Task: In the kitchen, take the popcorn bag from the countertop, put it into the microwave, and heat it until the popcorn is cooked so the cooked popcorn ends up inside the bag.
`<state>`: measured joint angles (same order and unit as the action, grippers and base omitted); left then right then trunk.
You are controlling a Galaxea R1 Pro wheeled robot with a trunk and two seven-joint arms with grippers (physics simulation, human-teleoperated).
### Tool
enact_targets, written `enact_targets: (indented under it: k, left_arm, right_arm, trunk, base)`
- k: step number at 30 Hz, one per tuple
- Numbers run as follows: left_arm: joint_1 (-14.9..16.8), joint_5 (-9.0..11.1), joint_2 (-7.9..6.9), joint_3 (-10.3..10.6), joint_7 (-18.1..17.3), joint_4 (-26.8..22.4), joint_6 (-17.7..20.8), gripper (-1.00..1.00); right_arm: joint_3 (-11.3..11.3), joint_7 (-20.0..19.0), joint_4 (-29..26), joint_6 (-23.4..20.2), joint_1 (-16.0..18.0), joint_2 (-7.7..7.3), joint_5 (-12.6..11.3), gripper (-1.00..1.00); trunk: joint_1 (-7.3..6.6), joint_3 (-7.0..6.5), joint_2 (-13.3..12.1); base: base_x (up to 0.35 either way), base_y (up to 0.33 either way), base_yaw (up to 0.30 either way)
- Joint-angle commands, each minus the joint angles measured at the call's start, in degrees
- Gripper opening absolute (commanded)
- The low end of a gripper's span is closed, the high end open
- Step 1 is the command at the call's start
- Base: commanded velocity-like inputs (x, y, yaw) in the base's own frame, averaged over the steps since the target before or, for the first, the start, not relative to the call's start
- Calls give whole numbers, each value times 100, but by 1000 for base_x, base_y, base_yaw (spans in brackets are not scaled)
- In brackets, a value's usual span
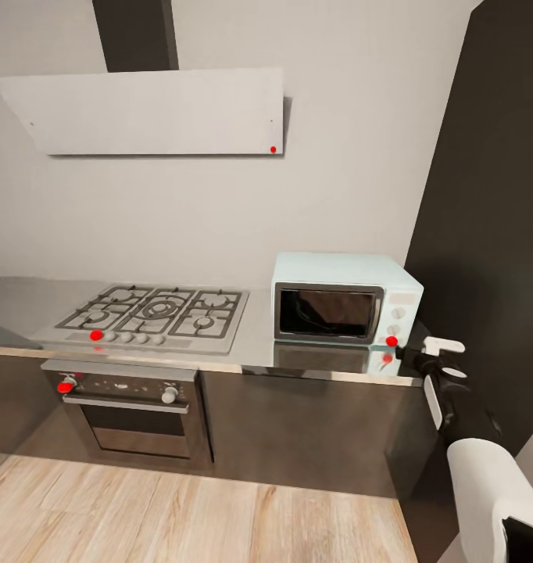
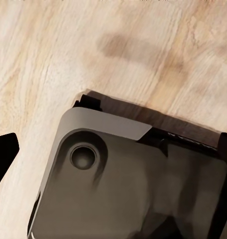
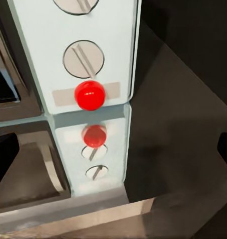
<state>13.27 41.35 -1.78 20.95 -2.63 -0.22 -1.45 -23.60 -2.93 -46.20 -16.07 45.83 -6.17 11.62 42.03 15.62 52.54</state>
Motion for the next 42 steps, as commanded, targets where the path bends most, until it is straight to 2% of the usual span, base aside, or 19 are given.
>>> enact_targets:
  k: [1, 7, 10, 14, 20, 21, 23, 24, 28, 29, 36, 42]
  left_arm:
    - [4, 58, 1, 49, -26, 6, -18, 100]
    - [8, 50, 11, 57, -17, 4, 2, 100]
    - [7, 49, 6, 58, -16, 4, 4, 100]
    - [9, 54, 3, 58, -10, 4, 4, 100]
    - [6, 58, 0, 54, -1, 4, -3, 100]
    - [5, 58, -1, 56, -1, 4, -4, 100]
    - [6, 58, -2, 56, -1, 4, -6, 100]
    - [7, 58, -4, 56, -1, 4, -6, 100]
    - [6, 59, -4, 54, -1, 4, -8, 100]
    - [7, 61, -5, 53, -1, 4, -10, 100]
    - [7, 66, -2, 53, 6, 4, -15, 100]
    - [7, 66, 2, 57, 8, 4, -22, 100]
  right_arm:
    - [-11, -33, -2, -71, 5, 6, 59, 100]
    - [-14, -401, 39, -288, 5, -47, 75, 100]
    - [-13, -413, 46, -286, 5, -43, 80, 100]
    - [-13, -418, 50, -248, 5, -35, 414, 100]
    - [-27, -419, 268, -232, 5, -73, 487, 100]
    - [-29, -421, 308, -231, 5, -107, 485, 100]
    - [-31, -432, 549, -223, 5, -331, 486, 100]
    - [-31, -450, 638, -218, 5, -388, 484, 100]
    - [-31, -481, 787, -213, 5, -497, 481, 100]
    - [-31, -494, 794, -212, 5, -513, 481, -100]
    - [-20, -719, 771, -225, 5, -519, 539, -100]
    - [3, -726, 734, -238, 5, -415, 526, -100]
  trunk:
    - [1, 7, 5]
    - [1, 7, 5]
    - [1, 7, 5]
    - [1, 7, 5]
    - [1, 7, 5]
    - [1, 7, 5]
    - [1, 7, 5]
    - [1, 7, 5]
    - [1, 7, 5]
    - [1, 7, 5]
    - [1, 7, 5]
    - [1, 7, 5]
  base:
    - [0, 0, 0]
    - [52, 0, 0]
    - [307, 0, 0]
    - [318, 0, 0]
    - [165, 0, 0]
    - [14, 0, 0]
    - [5, 0, 0]
    - [1, 0, 0]
    - [0, 0, 0]
    - [0, 0, 0]
    - [0, 0, 0]
    - [0, 0, 0]
